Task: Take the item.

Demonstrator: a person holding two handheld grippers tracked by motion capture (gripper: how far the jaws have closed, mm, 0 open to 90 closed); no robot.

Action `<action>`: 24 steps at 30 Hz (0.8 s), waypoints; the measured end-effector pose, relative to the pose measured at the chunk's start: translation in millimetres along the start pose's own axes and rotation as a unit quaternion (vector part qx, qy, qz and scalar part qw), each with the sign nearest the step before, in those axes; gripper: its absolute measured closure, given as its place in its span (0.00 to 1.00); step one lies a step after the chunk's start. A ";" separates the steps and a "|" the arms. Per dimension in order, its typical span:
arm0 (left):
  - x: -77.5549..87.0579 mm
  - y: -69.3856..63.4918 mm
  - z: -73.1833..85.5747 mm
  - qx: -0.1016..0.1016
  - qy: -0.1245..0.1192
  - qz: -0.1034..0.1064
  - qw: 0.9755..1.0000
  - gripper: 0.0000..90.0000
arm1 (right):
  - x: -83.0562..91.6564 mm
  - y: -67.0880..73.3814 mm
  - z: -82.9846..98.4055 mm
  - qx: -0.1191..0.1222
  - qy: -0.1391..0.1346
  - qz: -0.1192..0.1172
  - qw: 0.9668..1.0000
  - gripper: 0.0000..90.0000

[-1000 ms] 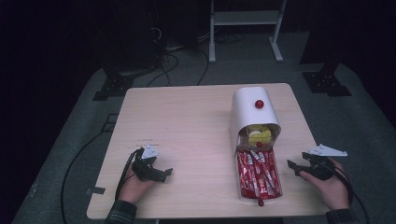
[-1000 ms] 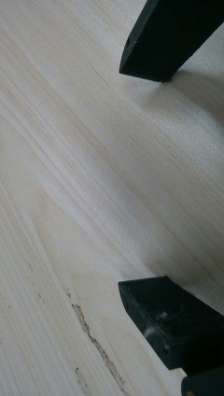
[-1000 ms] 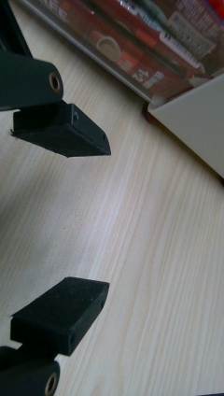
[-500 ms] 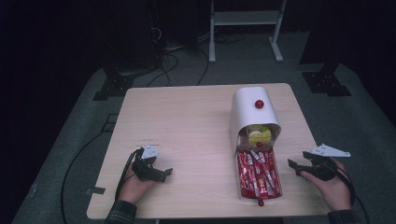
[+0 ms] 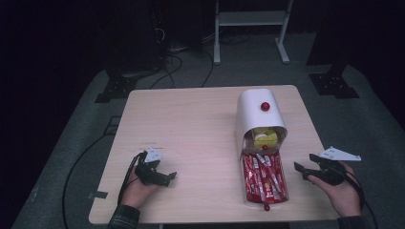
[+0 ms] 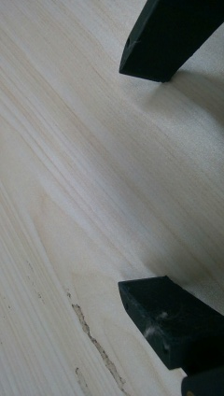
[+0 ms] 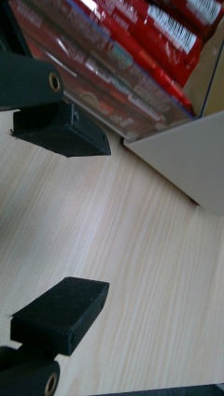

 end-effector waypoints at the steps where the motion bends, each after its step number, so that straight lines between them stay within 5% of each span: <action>1: 0.0 0.0 0.0 0.000 0.000 0.000 1.000 0.00 | 0.4 0.7 -0.8 0.001 -0.001 -0.001 1.000 0.31; 24: 0.3 0.2 0.3 -0.001 0.002 0.000 1.000 0.00 | 11.1 10.0 -18.0 0.005 -0.030 -0.011 0.999 0.31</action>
Point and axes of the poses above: each handheld gripper's, and its own axes: x roughly backward along the jaws, z roughly out of its underside, y roughly to its left, the point moved 9 cm from there along -x, roughly forward along the jaws, and after that the axes turned 14 degrees about x, right-handed, at the moved point
